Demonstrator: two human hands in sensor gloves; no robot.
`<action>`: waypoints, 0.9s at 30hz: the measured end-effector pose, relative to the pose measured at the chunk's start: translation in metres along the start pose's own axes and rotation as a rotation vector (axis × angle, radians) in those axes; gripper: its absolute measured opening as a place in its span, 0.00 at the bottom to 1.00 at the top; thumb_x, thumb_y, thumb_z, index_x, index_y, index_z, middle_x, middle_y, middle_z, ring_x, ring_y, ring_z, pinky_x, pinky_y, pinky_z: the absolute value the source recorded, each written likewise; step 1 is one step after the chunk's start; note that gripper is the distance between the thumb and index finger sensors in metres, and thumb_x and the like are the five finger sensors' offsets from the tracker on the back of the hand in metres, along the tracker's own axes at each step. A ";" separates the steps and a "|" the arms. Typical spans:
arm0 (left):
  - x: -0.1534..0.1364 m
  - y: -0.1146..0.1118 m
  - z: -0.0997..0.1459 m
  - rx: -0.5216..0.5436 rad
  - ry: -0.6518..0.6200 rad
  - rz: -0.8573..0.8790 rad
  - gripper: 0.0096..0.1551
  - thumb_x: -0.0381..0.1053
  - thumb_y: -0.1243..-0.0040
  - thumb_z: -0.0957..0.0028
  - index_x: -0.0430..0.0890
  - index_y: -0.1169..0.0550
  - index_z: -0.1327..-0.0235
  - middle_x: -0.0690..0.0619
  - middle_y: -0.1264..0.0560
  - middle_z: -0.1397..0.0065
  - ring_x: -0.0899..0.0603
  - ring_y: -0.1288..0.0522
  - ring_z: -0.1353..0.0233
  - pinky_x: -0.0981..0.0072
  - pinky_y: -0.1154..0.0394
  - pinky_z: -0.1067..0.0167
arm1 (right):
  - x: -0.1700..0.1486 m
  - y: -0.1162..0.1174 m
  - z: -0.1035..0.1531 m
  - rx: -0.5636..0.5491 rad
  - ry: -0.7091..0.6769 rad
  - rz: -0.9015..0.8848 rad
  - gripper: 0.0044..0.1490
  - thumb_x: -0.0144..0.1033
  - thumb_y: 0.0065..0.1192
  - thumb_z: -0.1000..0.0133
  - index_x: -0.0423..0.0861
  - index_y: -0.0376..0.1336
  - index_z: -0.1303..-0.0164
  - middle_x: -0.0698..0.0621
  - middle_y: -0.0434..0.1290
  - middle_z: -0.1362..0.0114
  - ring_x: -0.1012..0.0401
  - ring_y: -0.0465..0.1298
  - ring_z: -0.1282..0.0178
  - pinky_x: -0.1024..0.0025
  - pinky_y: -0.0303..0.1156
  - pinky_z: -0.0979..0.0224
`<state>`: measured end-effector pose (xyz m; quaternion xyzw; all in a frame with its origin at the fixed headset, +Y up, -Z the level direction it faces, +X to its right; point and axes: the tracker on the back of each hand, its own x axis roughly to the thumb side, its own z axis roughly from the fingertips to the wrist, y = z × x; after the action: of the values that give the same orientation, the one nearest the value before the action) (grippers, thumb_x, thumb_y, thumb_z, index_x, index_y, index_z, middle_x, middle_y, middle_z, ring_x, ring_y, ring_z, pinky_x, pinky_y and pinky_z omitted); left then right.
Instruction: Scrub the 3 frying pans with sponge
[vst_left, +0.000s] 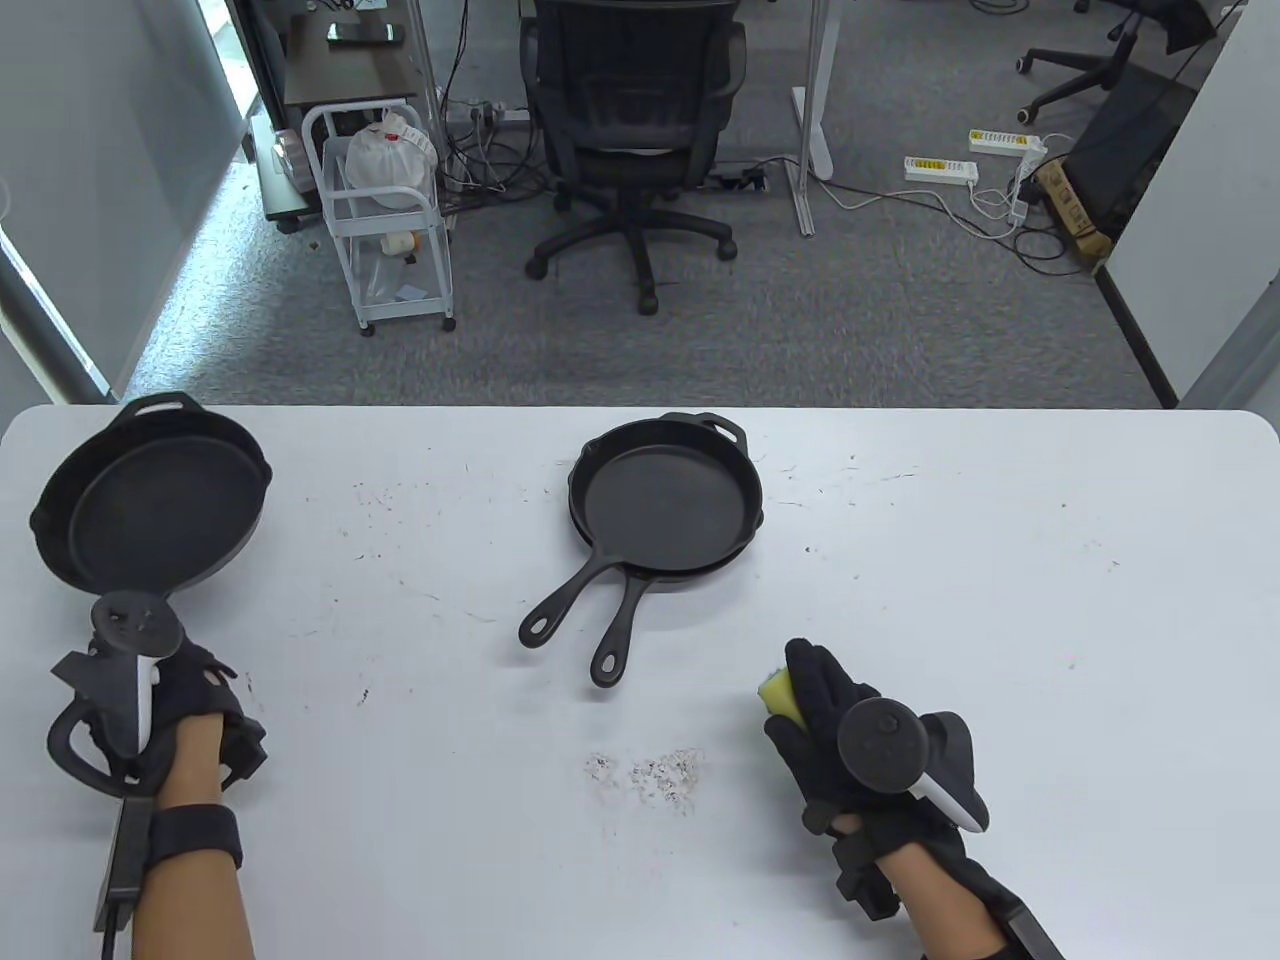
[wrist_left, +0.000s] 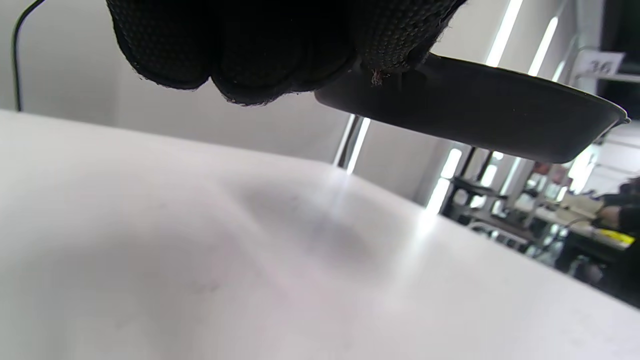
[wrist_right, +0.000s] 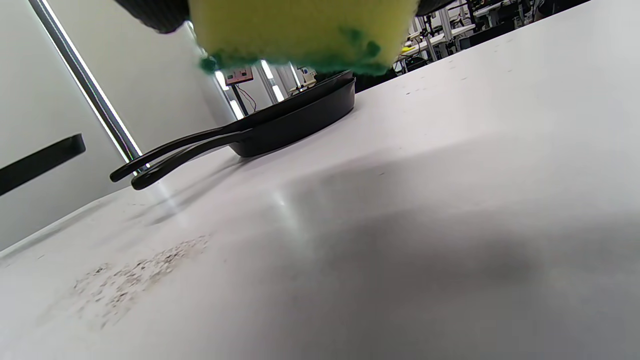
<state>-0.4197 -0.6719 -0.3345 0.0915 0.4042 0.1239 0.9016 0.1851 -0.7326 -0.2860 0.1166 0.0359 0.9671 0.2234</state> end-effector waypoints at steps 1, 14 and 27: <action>0.009 0.010 0.002 0.025 -0.022 0.001 0.37 0.52 0.40 0.44 0.42 0.30 0.21 0.48 0.21 0.36 0.44 0.19 0.45 0.40 0.23 0.36 | 0.000 0.000 0.000 0.000 0.000 -0.001 0.48 0.56 0.57 0.48 0.54 0.44 0.20 0.45 0.57 0.16 0.46 0.70 0.24 0.39 0.59 0.22; 0.082 0.004 0.068 0.068 -0.385 0.024 0.37 0.52 0.38 0.45 0.43 0.29 0.21 0.48 0.21 0.36 0.44 0.19 0.45 0.39 0.24 0.36 | 0.001 -0.001 0.001 -0.014 -0.012 -0.005 0.48 0.56 0.57 0.47 0.54 0.44 0.20 0.44 0.57 0.16 0.46 0.70 0.24 0.39 0.59 0.22; 0.169 -0.045 0.211 0.056 -0.856 0.048 0.36 0.51 0.31 0.49 0.48 0.26 0.24 0.52 0.18 0.36 0.45 0.16 0.45 0.41 0.23 0.36 | 0.006 -0.008 0.006 -0.082 -0.036 -0.003 0.47 0.56 0.57 0.48 0.55 0.44 0.20 0.45 0.57 0.16 0.46 0.70 0.24 0.39 0.59 0.22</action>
<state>-0.1455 -0.6781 -0.3270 0.1682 -0.0056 0.0847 0.9821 0.1845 -0.7229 -0.2794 0.1245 -0.0076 0.9652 0.2299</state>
